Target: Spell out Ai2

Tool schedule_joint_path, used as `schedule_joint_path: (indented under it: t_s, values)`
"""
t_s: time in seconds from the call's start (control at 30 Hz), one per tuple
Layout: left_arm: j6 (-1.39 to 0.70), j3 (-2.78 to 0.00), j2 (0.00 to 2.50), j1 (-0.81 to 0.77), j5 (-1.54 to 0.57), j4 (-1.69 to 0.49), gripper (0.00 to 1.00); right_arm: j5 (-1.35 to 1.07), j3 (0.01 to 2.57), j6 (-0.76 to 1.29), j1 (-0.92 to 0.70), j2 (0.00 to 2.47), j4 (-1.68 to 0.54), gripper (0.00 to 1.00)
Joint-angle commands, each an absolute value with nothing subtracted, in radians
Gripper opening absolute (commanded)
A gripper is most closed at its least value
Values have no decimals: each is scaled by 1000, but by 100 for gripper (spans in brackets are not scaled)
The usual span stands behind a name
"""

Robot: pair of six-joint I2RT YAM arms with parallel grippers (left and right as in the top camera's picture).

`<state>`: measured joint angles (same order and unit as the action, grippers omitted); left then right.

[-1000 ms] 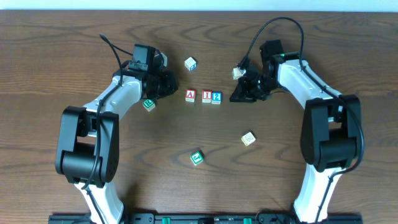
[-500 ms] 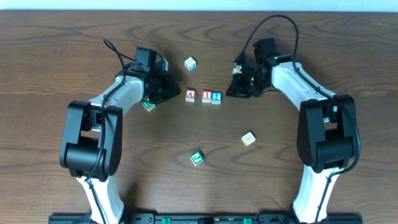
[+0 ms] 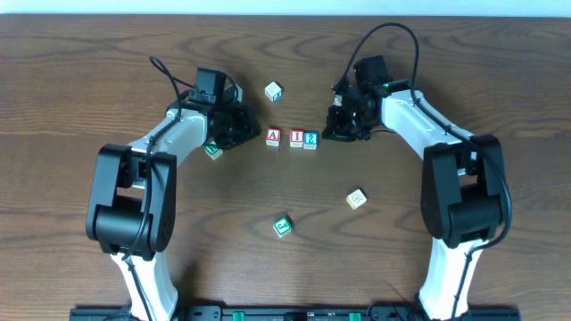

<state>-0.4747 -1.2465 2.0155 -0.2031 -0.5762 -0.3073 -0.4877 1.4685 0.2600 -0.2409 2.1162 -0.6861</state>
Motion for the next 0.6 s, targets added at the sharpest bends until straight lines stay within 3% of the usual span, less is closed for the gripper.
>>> schedule_joint_path:
  t_s: [0.0,0.57]
  values:
    - [-485,-1265,2031,-213,-569,-308,6,-451,1457,293,-258,2129,-686,1]
    - [-510,-1266,2040,-224,-563,-283,6,-429,1457,322,-289,2159,-662,1]
